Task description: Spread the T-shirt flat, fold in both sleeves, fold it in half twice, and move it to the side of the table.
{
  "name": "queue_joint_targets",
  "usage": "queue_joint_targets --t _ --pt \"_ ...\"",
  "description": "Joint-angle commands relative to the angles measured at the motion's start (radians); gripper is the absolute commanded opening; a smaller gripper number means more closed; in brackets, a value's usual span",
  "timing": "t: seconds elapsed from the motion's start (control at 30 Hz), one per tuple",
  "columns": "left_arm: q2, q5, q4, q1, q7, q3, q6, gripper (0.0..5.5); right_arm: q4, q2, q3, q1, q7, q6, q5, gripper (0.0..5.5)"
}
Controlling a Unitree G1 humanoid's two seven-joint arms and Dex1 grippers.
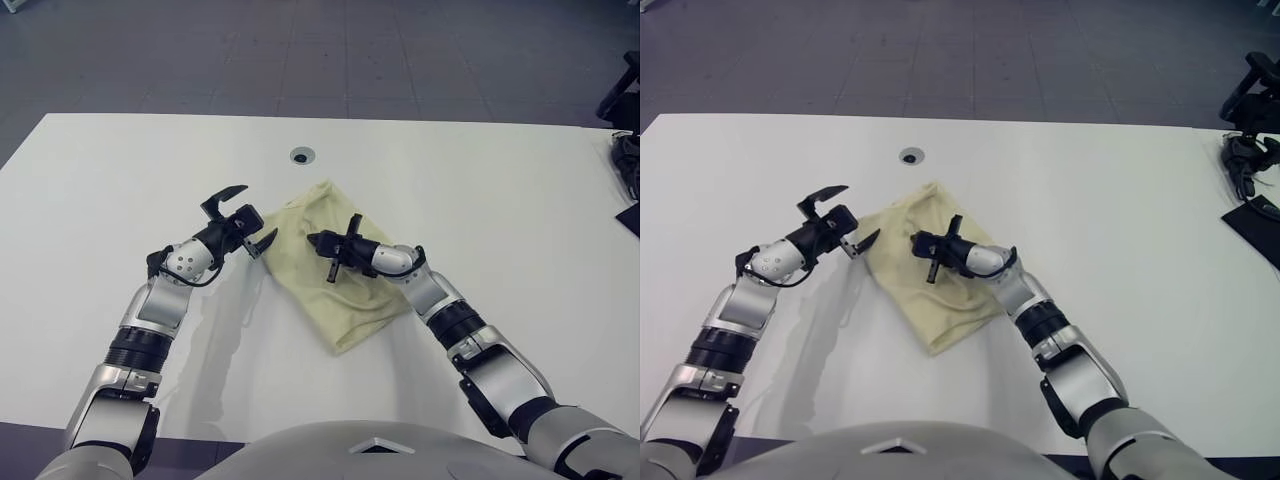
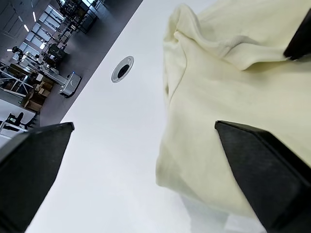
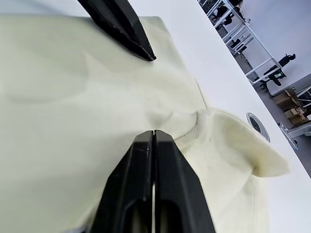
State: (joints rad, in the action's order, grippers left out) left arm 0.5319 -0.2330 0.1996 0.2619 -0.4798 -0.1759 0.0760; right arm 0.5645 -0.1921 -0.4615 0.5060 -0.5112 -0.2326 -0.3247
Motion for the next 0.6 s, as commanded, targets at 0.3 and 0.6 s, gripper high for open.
queue_joint_targets --t 0.3,0.6 --pt "-0.008 -0.011 0.0 -0.013 0.001 -0.007 -0.003 5.4 -0.024 -0.029 0.044 -0.01 0.009 0.003 0.014 0.01" --pt "-0.014 -0.011 0.003 -0.008 0.0 -0.01 -0.006 5.4 -0.124 -0.056 0.126 -0.042 0.01 0.046 0.066 0.01"
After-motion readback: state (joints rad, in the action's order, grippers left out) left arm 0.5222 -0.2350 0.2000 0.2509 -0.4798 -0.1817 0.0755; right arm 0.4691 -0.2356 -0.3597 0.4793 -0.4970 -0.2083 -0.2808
